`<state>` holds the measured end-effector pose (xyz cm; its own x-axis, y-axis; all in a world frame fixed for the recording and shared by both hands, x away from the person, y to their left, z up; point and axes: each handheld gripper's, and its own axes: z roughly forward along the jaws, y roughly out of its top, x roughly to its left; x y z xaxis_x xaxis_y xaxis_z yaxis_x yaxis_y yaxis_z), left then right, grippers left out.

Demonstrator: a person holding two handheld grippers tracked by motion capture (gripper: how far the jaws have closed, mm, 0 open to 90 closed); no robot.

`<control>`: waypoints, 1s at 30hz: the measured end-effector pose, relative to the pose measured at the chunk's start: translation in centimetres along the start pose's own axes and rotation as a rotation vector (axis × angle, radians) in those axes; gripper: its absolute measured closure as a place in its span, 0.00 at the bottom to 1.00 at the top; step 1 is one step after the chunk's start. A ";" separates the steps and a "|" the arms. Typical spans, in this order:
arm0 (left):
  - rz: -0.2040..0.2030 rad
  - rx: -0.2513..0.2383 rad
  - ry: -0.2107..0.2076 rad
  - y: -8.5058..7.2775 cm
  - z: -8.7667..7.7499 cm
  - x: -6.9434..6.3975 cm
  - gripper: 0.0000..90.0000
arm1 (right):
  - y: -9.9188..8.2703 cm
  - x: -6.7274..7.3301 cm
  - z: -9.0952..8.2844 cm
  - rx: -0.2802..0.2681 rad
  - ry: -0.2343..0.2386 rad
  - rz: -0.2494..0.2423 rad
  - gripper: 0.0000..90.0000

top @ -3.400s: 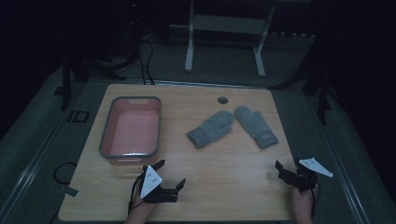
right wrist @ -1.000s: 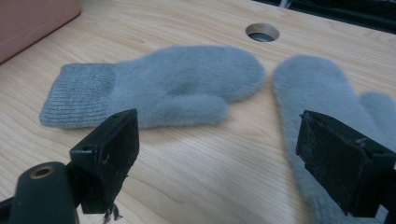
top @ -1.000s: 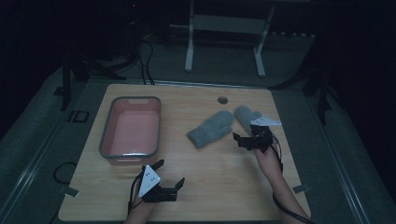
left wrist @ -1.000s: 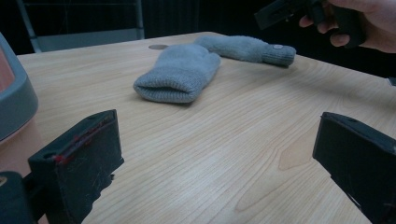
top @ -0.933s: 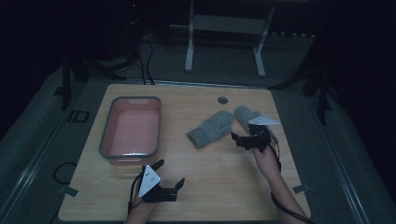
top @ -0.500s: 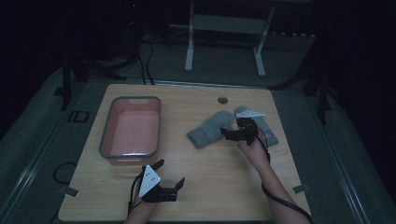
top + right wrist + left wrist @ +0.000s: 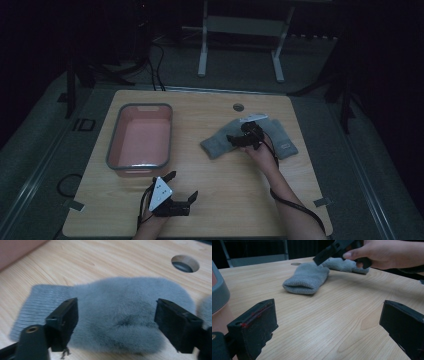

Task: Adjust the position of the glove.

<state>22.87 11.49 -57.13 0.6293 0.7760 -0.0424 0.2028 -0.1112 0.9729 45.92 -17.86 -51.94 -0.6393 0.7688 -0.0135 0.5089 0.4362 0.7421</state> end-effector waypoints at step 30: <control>0.004 0.009 -0.004 0.0 0.1 0.0 0.02 | -0.5 -0.7 3.6 0.056 0.061 -0.027 0.75</control>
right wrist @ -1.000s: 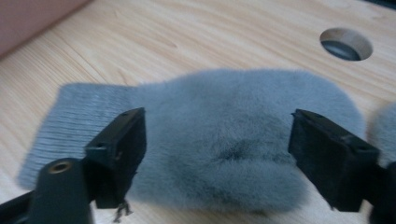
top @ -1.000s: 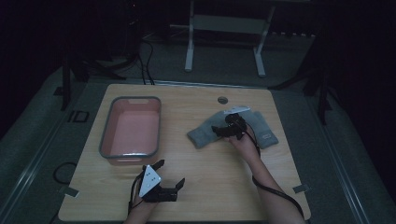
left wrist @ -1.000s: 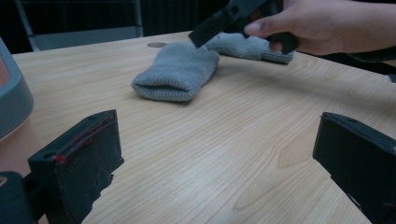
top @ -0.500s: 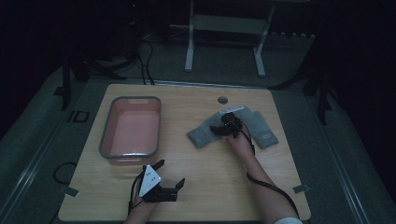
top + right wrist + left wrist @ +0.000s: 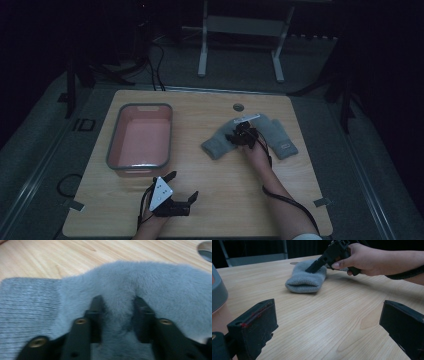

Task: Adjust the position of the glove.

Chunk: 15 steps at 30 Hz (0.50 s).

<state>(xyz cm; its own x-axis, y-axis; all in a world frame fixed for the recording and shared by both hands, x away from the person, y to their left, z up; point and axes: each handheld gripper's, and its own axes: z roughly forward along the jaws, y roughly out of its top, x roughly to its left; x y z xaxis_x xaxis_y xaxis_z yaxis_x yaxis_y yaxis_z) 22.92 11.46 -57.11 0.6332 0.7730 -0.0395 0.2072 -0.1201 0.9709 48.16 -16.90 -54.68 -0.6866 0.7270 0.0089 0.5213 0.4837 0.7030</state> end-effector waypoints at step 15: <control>0.002 -0.001 -0.001 0.0 0.0 0.0 0.02 | 1.7 1.0 -2.6 -0.010 0.105 -0.054 0.92</control>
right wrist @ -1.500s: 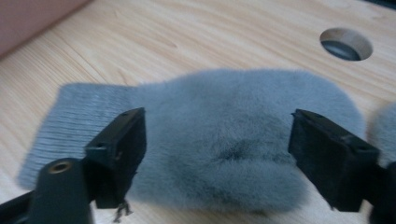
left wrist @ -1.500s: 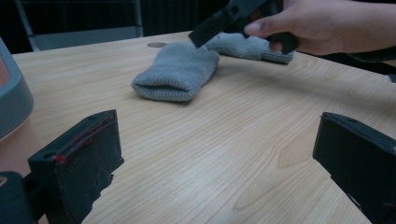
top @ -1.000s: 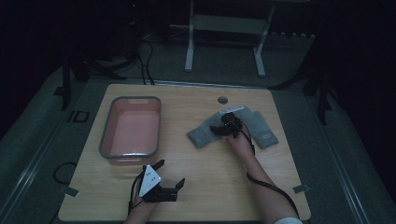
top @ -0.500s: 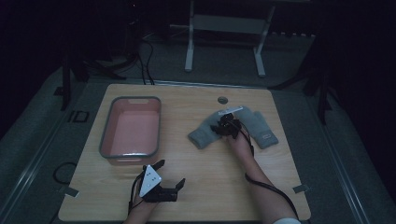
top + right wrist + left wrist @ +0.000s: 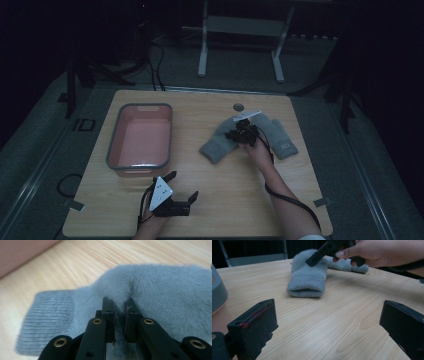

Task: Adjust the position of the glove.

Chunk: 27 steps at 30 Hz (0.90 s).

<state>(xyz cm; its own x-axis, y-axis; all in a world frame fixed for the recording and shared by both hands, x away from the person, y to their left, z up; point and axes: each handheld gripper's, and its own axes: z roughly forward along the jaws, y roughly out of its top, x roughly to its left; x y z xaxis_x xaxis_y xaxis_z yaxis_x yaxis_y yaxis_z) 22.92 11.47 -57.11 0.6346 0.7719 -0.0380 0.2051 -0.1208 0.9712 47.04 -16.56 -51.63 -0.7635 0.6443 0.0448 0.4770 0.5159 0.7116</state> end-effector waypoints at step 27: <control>-0.001 0.004 0.006 0.0 0.0 0.0 0.02 | -2.1 5.7 -7.7 -0.005 0.356 -0.236 0.93</control>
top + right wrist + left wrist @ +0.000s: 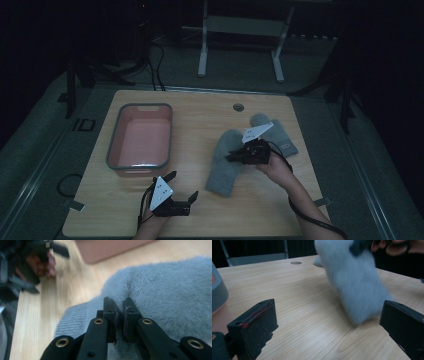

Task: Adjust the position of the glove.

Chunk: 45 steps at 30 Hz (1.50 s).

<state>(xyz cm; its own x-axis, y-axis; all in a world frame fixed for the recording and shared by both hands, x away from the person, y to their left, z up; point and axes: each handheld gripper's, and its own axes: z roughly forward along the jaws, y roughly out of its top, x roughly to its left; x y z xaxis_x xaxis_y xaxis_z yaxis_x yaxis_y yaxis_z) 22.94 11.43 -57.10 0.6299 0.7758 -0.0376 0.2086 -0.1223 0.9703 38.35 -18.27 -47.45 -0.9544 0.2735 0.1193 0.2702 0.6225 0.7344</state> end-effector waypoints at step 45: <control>-0.013 -0.009 0.002 -0.1 -0.1 0.1 0.02 | -2.4 -3.3 -2.3 -0.058 -0.267 0.073 0.35</control>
<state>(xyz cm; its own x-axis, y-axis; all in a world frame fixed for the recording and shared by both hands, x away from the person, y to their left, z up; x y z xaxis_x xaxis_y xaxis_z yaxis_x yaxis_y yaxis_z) 22.90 11.59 -57.12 0.6254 0.7787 -0.0495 0.2099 -0.1068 0.9719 40.57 -22.37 -48.04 -0.8635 0.5044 -0.0017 0.3219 0.5536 0.7681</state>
